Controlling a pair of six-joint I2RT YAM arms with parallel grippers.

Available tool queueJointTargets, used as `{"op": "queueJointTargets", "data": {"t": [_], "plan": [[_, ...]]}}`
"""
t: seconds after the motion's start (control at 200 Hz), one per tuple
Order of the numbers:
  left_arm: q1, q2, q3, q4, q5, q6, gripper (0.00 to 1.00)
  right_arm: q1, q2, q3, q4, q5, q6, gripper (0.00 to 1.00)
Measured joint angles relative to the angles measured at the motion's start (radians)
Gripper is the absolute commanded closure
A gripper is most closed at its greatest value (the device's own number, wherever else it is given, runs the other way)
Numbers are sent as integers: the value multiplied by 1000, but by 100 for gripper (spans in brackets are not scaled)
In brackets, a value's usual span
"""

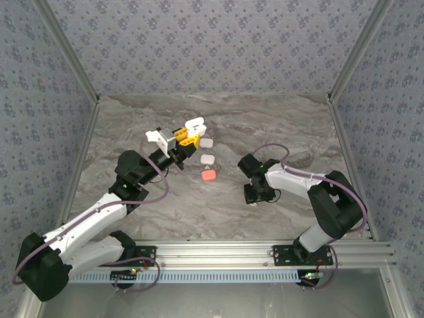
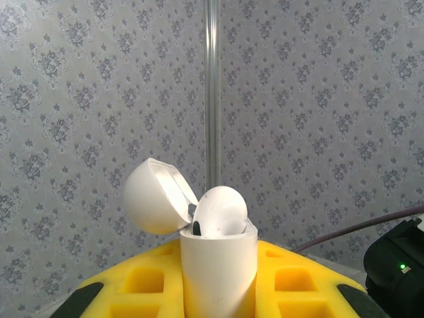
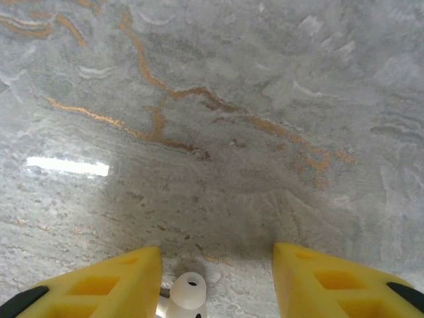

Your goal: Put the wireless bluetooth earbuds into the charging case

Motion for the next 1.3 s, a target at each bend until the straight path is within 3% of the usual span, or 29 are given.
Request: {"op": "queueJointTargets", "data": {"t": [0.805,1.299], "plan": [[0,11,0,-5,-6,0,100,62,-46,-43,-85,-17,45,61],[0,11,0,-18,-7,0,100,61,-117,-16,-85,-27,21,59]]}}
